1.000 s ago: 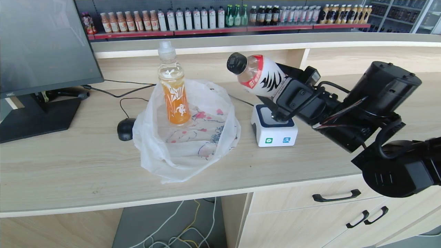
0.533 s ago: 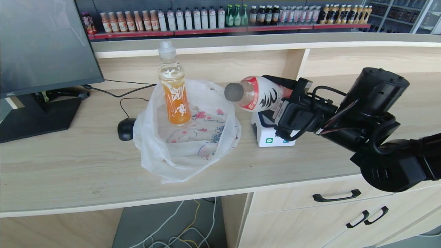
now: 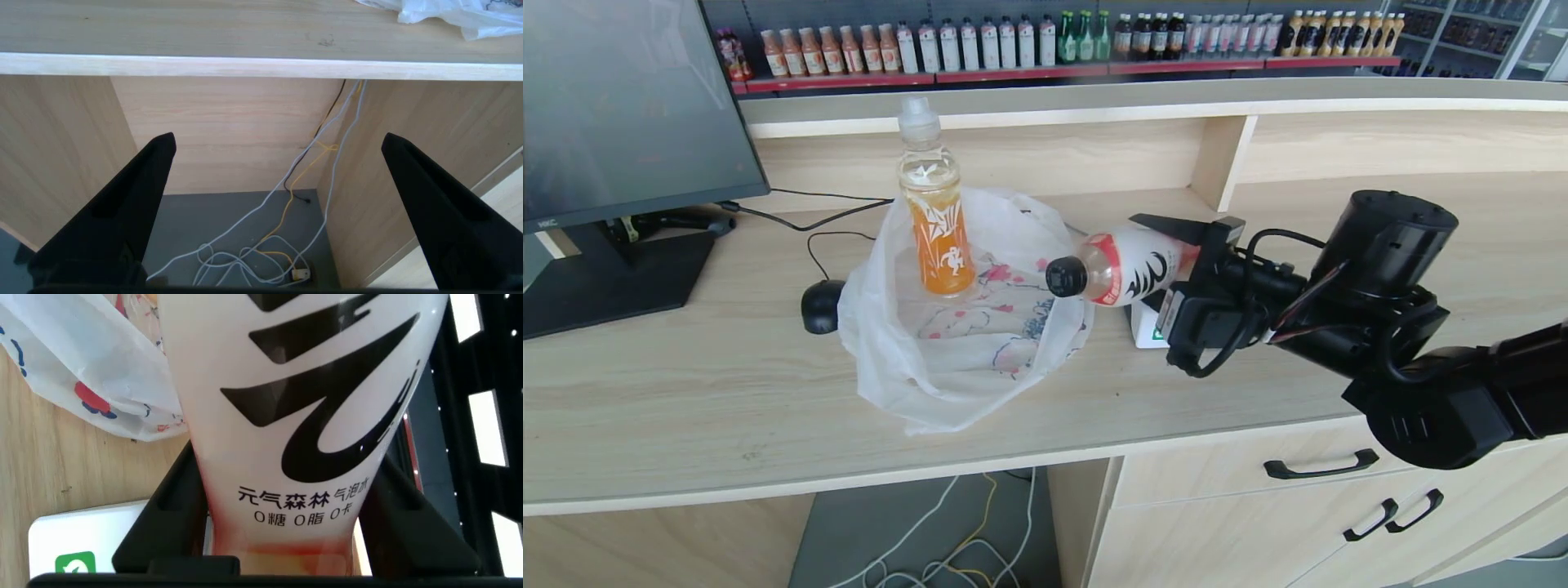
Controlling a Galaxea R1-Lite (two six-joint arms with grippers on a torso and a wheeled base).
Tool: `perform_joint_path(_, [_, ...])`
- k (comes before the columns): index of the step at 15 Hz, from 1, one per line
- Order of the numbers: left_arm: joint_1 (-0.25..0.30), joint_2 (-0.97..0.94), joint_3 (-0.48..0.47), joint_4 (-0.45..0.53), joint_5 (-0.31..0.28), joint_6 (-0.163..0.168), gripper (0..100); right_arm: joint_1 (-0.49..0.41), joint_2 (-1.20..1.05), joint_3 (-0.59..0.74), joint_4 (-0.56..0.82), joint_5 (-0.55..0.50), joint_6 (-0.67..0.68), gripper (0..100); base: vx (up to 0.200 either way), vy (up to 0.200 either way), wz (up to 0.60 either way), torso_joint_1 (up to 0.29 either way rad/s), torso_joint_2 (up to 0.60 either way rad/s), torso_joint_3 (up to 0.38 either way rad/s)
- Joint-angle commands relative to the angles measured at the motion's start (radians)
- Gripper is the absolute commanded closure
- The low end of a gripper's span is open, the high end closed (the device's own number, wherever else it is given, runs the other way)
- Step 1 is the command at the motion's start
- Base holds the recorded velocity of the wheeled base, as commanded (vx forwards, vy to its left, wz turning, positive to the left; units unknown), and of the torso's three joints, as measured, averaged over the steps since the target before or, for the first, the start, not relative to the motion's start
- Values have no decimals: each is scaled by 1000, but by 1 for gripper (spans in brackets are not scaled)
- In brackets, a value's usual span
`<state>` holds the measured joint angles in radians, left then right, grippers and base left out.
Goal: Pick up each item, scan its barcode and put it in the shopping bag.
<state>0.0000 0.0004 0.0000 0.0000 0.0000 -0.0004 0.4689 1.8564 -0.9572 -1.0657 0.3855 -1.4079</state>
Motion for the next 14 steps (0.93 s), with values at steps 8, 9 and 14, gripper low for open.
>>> perform_joint_path(8, [0,0,0,0,0,-1,0,-3,43,-9,-3,1,-37,100,0,0,0,0,0,0])
perform_joint_path(9, [2,0,0,0,0,-1,0,-3,43,-9,-3,1,-37,100,0,0,0,0,0,0])
perform_joint_path(14, [0,0,0,0,0,0,0,-12,60,-11,-8,3,-36,100,0,0,0,0,0,0])
